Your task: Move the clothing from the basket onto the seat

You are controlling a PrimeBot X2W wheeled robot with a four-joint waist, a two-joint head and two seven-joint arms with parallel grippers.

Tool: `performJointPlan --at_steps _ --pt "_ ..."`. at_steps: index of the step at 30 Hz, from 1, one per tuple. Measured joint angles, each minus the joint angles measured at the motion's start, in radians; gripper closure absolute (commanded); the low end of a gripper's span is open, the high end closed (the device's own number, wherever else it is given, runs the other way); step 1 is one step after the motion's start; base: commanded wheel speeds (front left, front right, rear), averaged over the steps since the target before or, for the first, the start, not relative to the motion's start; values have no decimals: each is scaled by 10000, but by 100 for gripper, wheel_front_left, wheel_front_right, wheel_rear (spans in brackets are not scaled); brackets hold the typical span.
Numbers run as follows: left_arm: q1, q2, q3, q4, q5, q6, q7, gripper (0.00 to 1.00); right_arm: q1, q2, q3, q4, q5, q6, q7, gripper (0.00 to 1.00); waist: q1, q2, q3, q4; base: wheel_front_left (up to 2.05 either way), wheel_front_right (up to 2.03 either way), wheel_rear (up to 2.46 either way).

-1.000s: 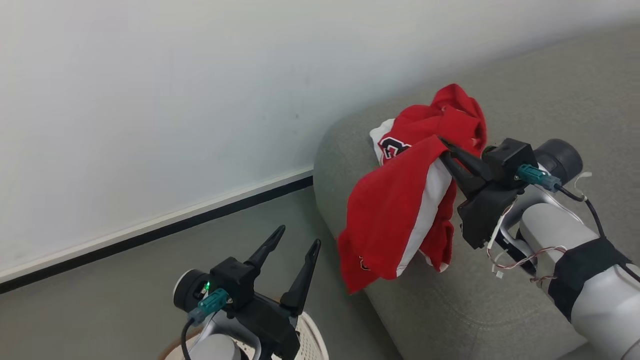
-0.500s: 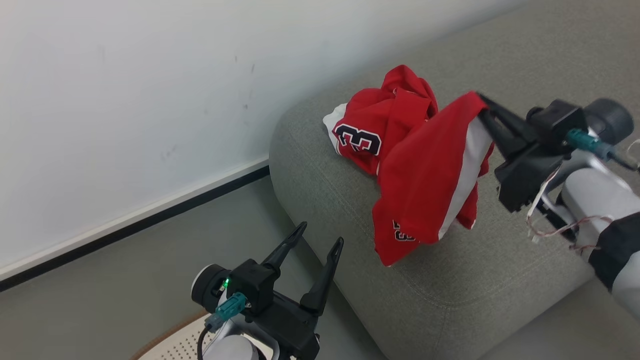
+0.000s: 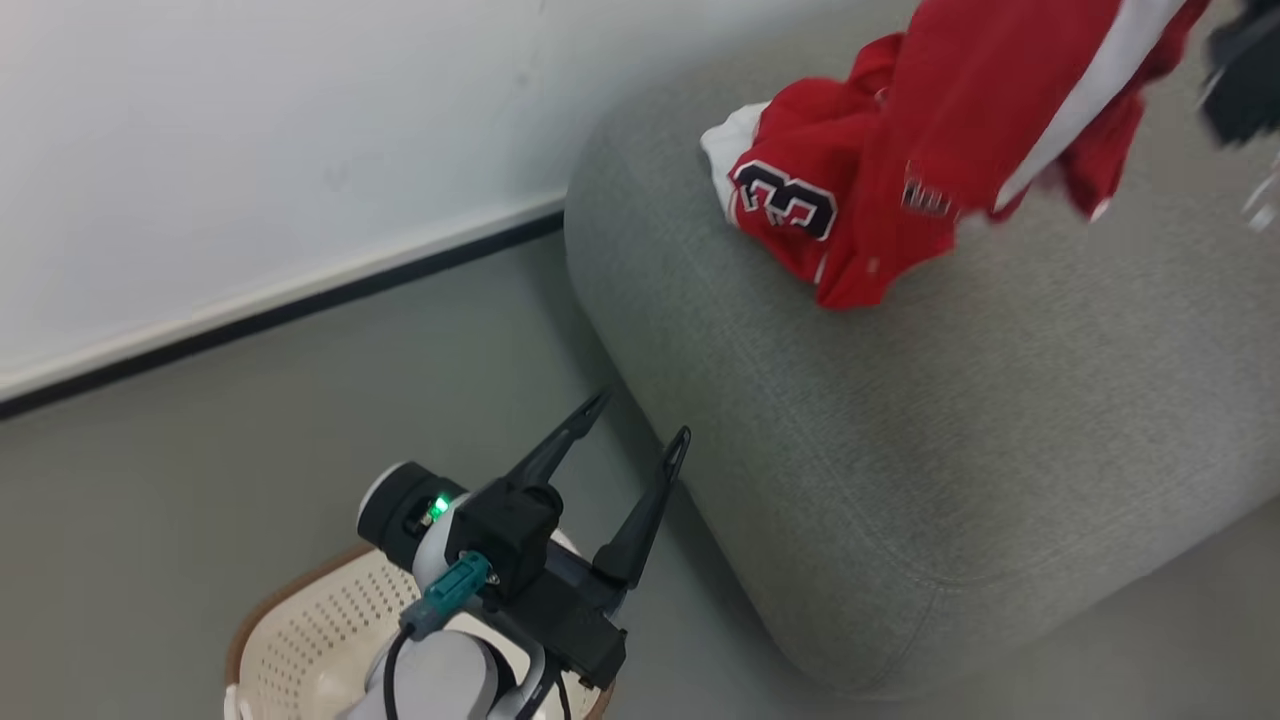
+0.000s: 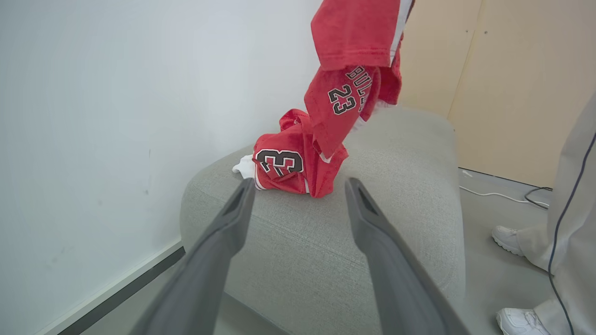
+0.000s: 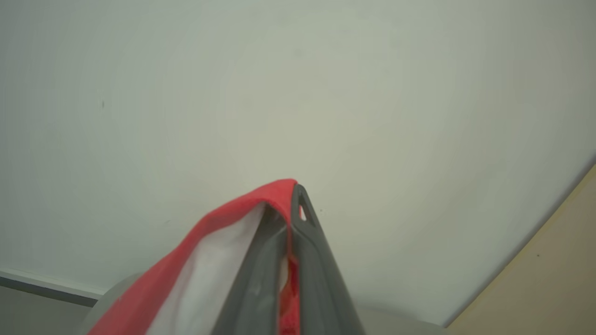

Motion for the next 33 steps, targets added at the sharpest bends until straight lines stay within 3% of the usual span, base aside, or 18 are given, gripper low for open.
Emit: performJointPlan --at_steps 8,15,17,22,33 --pt "-649 236 -69 -750 293 -88 464 0 -1608 -562 -694 763 0 -368 433 100 0 1 1062 529 0 0 0" --pt "-1175 295 -63 -1294 374 -102 788 0 -1908 -732 -972 1244 88 -803 639 100 1 1 1905 883 0 0 0" --pt "-1303 362 -25 -1429 420 -102 878 0 -1901 -667 -1011 1346 157 -957 650 100 1 1 2188 983 0 0 0" --pt "-1438 677 111 -1877 476 -102 1220 0 -1606 -171 -1011 1684 355 -1053 639 100 2 2 3068 1178 0 0 0" --pt "-2174 1118 349 -2767 694 -176 1787 0 -941 259 -1143 2159 761 -1175 359 100 0 1 4648 1070 0 0 0"
